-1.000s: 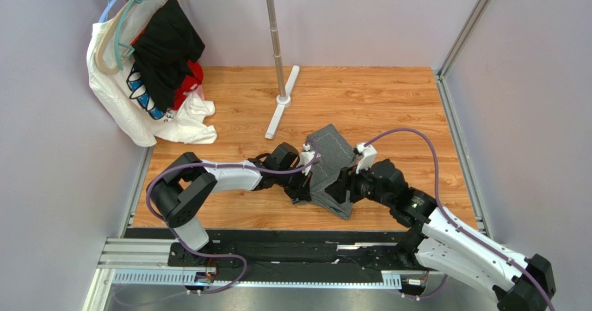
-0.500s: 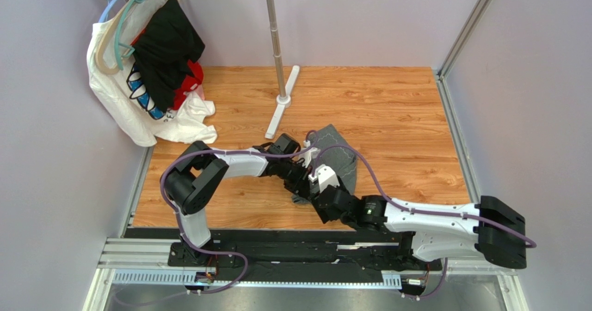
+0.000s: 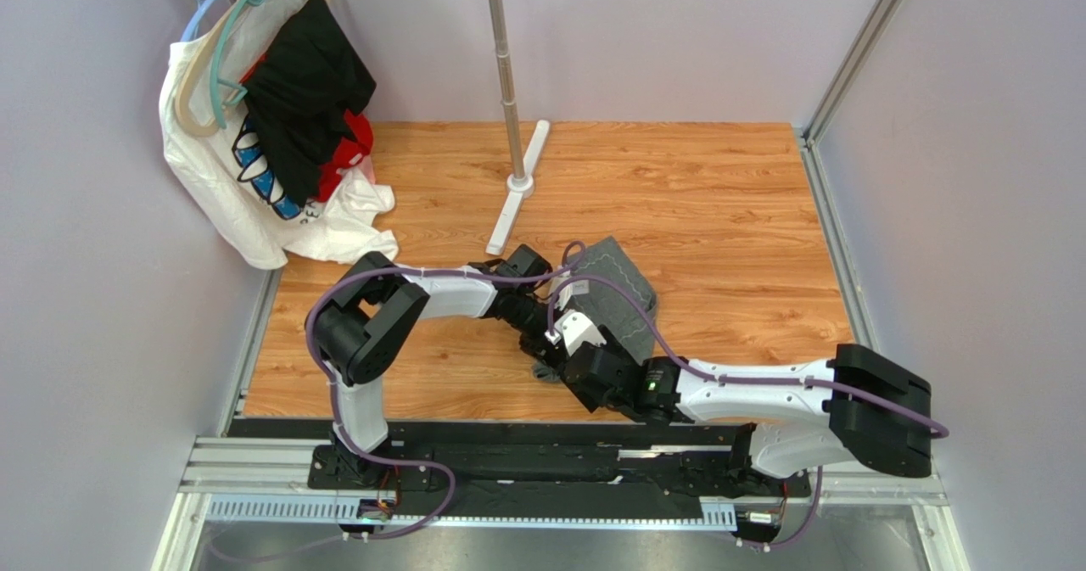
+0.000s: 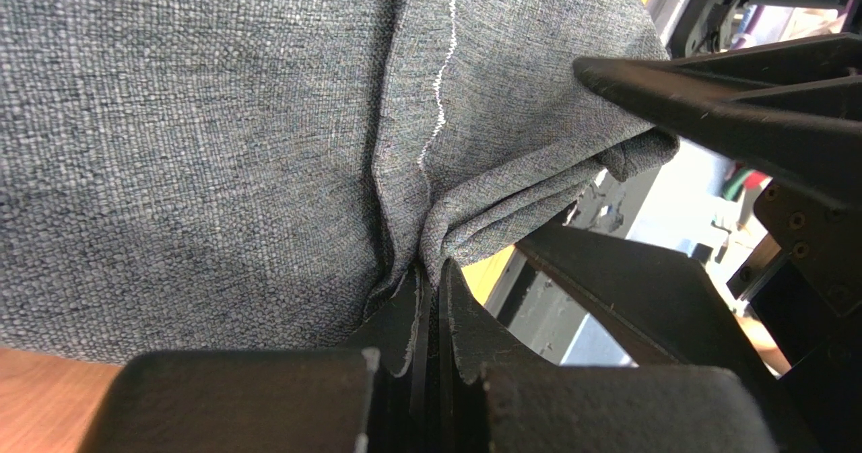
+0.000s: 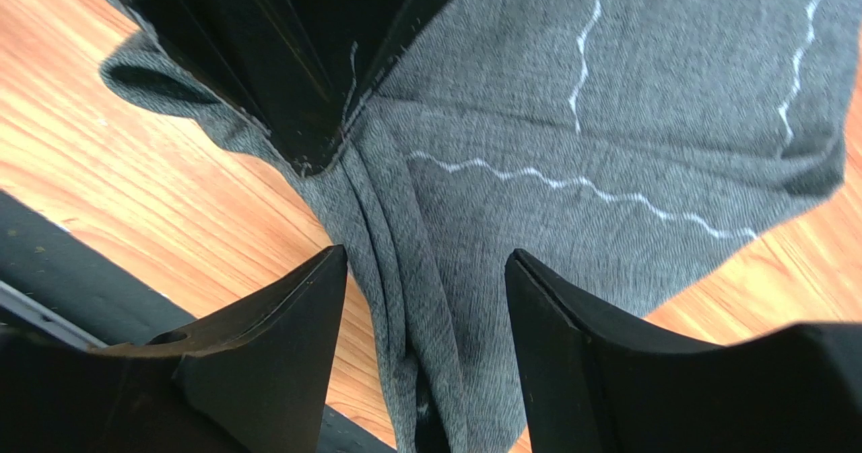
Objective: Fold the napkin, place the utensils inside, and roll it up
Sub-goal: Roll the napkin with the utensil
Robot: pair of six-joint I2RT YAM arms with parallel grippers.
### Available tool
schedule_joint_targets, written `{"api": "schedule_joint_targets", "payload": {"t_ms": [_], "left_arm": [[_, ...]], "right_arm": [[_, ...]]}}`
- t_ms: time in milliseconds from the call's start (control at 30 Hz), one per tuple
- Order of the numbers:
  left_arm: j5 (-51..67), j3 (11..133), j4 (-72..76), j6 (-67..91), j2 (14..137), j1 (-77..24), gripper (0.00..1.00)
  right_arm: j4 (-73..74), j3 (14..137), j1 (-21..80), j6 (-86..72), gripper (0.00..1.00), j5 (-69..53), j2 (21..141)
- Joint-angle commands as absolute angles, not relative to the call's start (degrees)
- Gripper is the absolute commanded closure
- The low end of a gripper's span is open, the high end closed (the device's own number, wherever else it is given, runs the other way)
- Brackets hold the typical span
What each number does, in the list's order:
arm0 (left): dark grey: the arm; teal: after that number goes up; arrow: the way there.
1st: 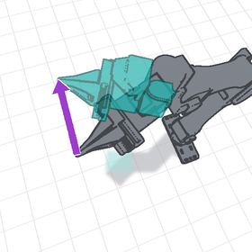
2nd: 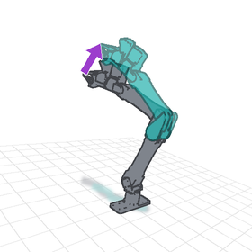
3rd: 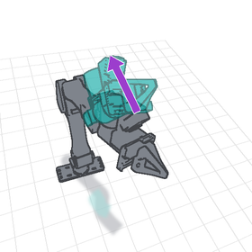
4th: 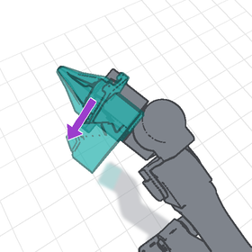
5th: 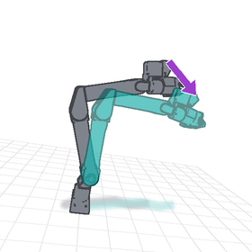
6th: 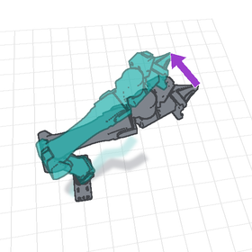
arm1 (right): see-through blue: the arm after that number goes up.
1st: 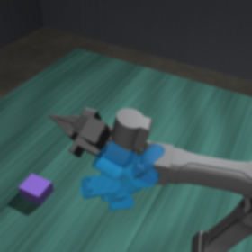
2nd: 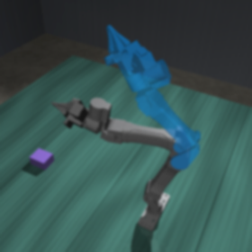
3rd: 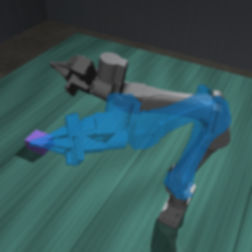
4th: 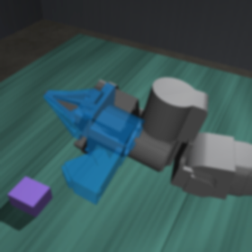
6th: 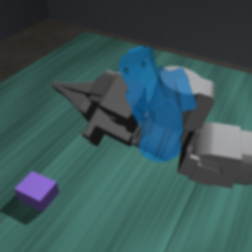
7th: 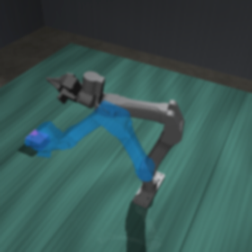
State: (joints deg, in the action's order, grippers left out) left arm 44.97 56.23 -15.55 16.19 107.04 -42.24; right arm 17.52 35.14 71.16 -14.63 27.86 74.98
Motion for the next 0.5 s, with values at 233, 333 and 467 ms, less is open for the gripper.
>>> {"api": "schedule_joint_targets", "payload": {"t_ms": [233, 333, 467], "left_arm": [[41.83, 56.51, -22.06, 13.62, 110.74, -41.84, 1.00], [42.36, 57.04, -22.24, 13.62, 111.09, -41.66, 1.00], [42.63, 57.74, -22.59, 13.45, 111.62, -41.40, 1.00]], "right_arm": [[11.34, 34.10, 67.41, -12.39, 0.49, 15.04, 76.99], [10.64, 34.36, 67.32, -12.22, 0.53, 11.79, 79.10], [10.55, 35.07, 67.32, -13.27, 0.55, 10.11, 82.70]]}}
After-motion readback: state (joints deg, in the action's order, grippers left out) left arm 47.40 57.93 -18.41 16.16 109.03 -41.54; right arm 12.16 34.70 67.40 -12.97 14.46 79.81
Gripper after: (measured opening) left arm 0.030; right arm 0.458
